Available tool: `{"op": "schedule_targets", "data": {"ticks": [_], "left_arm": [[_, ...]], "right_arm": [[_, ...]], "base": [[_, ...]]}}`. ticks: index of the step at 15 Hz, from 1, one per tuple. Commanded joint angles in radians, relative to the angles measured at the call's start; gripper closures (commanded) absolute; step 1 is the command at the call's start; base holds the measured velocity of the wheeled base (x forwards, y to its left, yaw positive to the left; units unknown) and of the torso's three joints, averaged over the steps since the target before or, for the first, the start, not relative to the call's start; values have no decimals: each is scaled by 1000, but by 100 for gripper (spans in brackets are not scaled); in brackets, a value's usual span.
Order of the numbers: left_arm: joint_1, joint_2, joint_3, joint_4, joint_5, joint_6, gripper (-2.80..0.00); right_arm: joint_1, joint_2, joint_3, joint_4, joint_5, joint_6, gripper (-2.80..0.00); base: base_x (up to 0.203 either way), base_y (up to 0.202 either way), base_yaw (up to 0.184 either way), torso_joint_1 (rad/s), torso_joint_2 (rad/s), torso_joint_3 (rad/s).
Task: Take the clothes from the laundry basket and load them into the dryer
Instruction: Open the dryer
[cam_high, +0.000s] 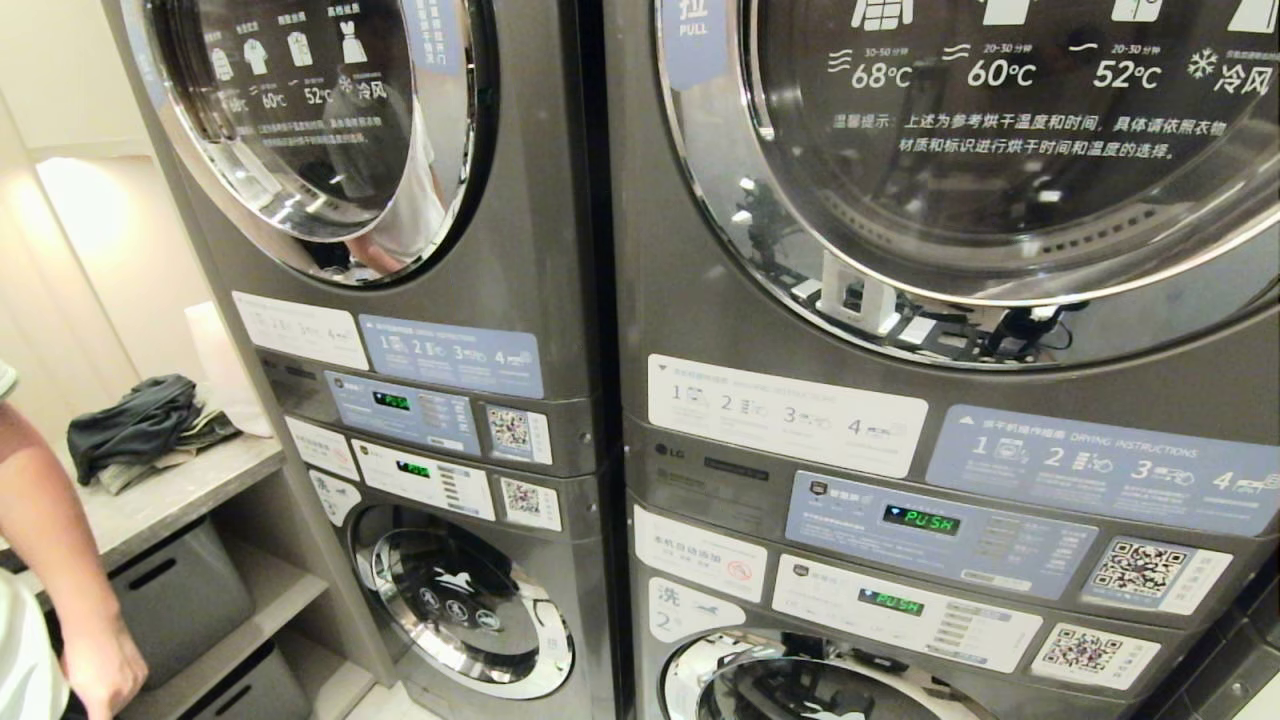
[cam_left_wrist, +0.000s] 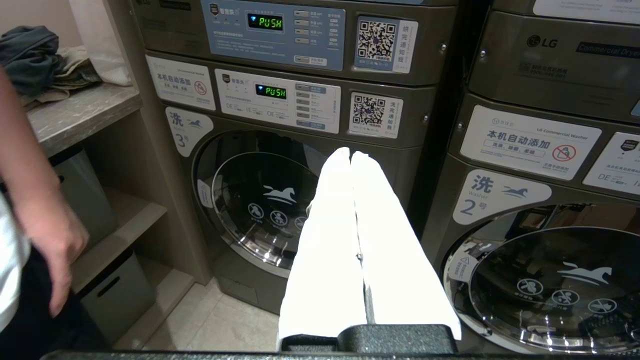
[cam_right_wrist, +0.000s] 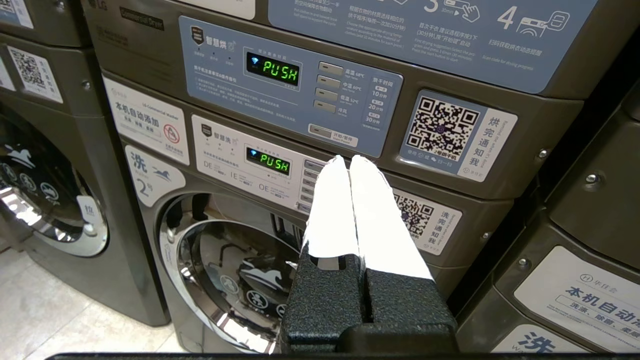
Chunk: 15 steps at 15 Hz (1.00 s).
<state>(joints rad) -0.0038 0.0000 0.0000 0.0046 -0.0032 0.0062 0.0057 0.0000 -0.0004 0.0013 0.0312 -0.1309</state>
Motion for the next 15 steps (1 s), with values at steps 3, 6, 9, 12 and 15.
{"op": "schedule_targets", "data": {"ticks": [3,6,9,12,15], "left_arm": [[1,0,0,0,0,0,0],[1,0,0,0,0,0,0],[0,0,0,0,0,0,0],[1,0,0,0,0,0,0],[1,0,0,0,0,0,0]], "right_arm": [[0,7,-77,12,16,2,0],[2,189,-346,35,69,2,-280],[12,609,-702,41,189,-6,-280],[98,1031,-1139,24,359,-14,-280],[293,1389,-1520,-16,448,-13,-280]], "base": [[0,0,0,0,0,0],[0,0,0,0,0,0],[0,0,0,0,0,0],[0,0,0,0,0,0],[0,0,0,0,0,0]]}}
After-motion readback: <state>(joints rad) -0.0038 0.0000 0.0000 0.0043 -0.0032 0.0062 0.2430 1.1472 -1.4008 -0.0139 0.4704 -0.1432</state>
